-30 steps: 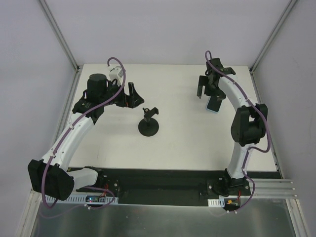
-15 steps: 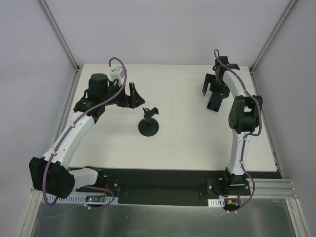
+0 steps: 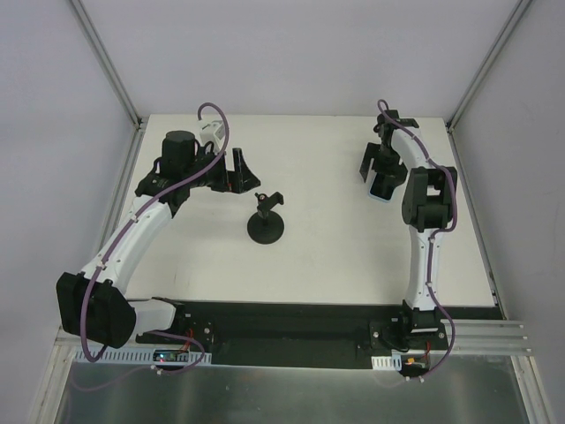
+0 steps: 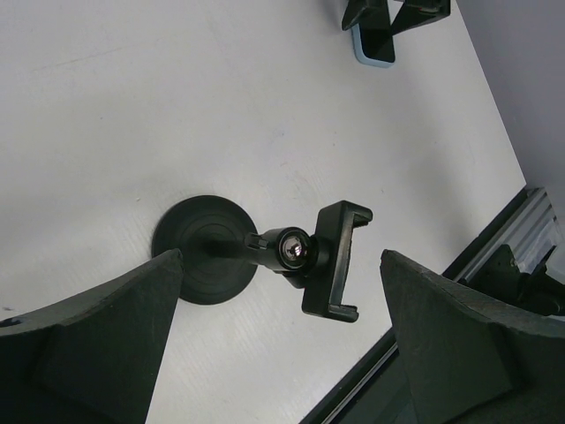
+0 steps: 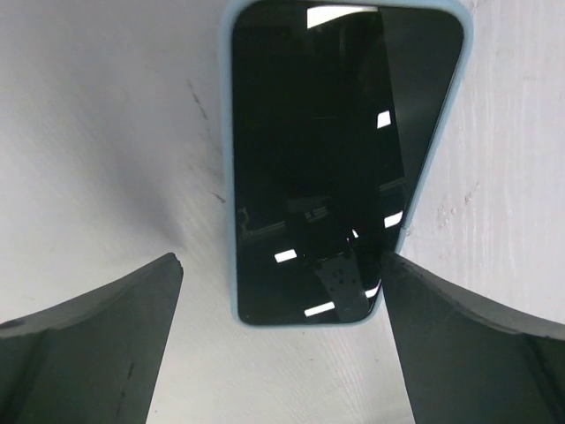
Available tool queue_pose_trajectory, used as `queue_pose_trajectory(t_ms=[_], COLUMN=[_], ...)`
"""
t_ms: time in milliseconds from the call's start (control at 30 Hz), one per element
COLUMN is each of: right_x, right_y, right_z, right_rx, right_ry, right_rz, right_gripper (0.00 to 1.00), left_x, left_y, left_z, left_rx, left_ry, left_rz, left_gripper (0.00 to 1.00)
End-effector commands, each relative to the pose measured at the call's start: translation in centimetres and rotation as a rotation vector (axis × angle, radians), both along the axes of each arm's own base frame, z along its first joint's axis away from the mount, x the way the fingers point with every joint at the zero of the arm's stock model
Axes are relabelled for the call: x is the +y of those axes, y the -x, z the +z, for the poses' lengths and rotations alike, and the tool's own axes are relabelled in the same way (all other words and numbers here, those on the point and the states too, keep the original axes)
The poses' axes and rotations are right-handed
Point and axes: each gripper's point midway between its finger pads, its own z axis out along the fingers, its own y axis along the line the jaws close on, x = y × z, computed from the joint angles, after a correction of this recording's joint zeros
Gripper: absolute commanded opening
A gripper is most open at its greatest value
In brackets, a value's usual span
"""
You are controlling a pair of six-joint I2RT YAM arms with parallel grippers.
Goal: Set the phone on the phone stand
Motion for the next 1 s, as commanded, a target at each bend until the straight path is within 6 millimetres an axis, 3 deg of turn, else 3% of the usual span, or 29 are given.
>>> queue_pose_trajectory(t_ms=[0, 300, 400, 533, 733, 967], right_x=[-1.0, -1.8, -2.3, -2.7, -1.0, -1.5], right_y=[1.7, 3.5, 4.1, 3.5, 2.8, 3.5], right_z=[0.0, -1.9, -1.6, 0.3, 2.6, 2.1], right_rx=[0.046, 0.119, 0.124, 0.069, -0.043, -0.030], right_ry=[-0.001, 0.002, 0.036, 0.062, -0.029, -0.017], right_rz=[-0.054, -0.094, -0.076, 0.008, 0.042, 0.006], right_gripper=[0.96, 0.96, 0.96, 0.96, 0.96, 0.96], left_x=[-0.1, -0.1, -0.2, -0.2, -0.1, -0.7], left_y=[-0.5, -0.5, -0.3, -0.2, -0.3, -0.1], left_z=[2.8, 2.6, 2.7, 3.1, 3.0, 2.7], left_rx=[-0.069, -0.064, -0.058, -0.070, -0.073, -0.044], left_ry=[0.042, 0.043, 0.052, 0.053, 0.048, 0.074], left_rz=[-0.007, -0.008, -0.015, -0.014, -0.008, -0.036], left_gripper=[0.92, 0.93, 0.93, 0.93, 0.93, 0.93])
